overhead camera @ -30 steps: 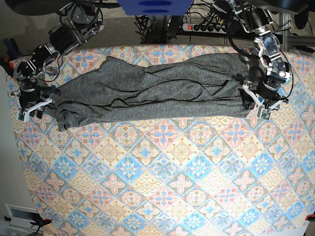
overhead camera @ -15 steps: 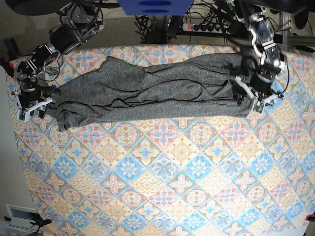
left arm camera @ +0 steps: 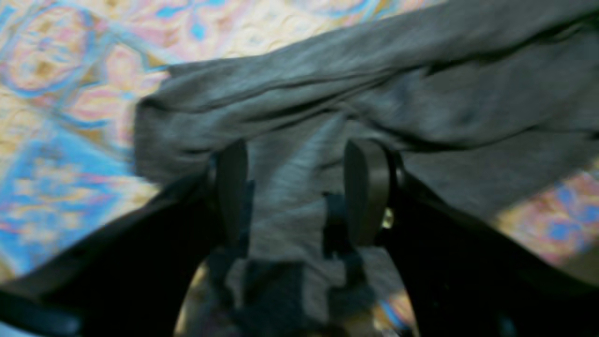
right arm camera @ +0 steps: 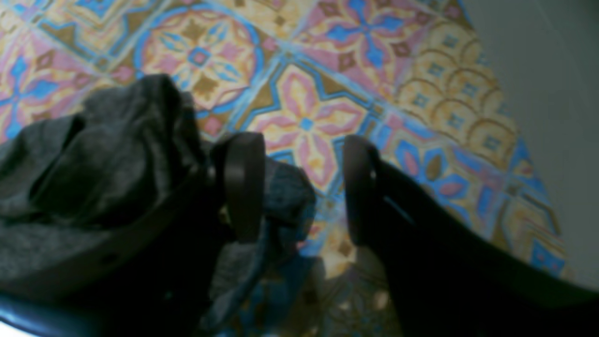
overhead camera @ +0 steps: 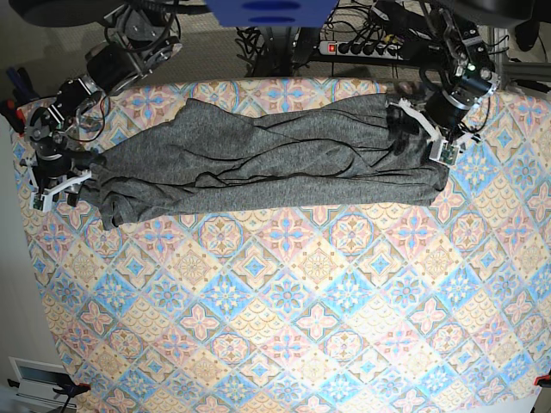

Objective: Layout the t-shirt on the table in an organized manner, then fold the t-shirt properly
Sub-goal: 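Drag the shirt end with the left gripper toward the right gripper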

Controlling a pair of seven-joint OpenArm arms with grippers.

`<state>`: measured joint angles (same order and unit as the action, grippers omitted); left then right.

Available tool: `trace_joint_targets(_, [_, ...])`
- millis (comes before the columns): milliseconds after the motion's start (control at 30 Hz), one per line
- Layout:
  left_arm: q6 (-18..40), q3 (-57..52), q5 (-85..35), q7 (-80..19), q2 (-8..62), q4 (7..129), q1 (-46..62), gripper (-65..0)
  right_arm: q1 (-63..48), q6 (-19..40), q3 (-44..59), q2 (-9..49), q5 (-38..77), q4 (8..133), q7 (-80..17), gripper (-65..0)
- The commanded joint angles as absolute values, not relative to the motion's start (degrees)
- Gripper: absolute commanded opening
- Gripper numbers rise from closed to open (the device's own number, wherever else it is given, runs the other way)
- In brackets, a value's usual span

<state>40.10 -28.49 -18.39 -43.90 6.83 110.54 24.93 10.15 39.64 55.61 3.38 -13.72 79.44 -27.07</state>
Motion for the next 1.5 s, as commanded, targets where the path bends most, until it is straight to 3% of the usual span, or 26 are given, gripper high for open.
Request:
trace_joint_targets(0, [40.0,-28.8,-20.4,-44.8,7.4,111.6,24.9,-32.3,10.5,40.0,54.3,4.3,-13.0,80.3,-25.5,-38.7])
trace_joint_targets(200, [40.0,-28.8,-27.3,-52.1,8.7,111.6,25.6,-32.3,7.3,40.0,50.1,4.2,-13.0,80.9,-25.4,-38.7])
trace_joint_targets(633, [40.0,-31.1,-29.5,-52.6,9.8,111.6,33.8,-32.3,7.2,40.0,49.9,4.2,-13.0,80.4,-25.5,-38.7])
trace_joint_targets(1000, [40.0,-35.6,-29.7,-53.0,10.2,111.2,34.0,-32.3,7.2,40.0,49.7,4.2,-13.0,80.3,-25.5,-38.8])
trace_joint_targets(1267, [40.0,-34.2,-29.8,-52.9,10.1,99.6,32.7,-32.3,6.4,40.0,49.6,4.3,-13.0,80.3,-25.5,-38.8])
trace_joint_targets(1467, [40.0,-34.2,-30.0,-52.5,10.7,98.0,31.7,-32.3,6.0,40.0,49.6,4.3,-13.0,80.3,-25.5,-38.8])
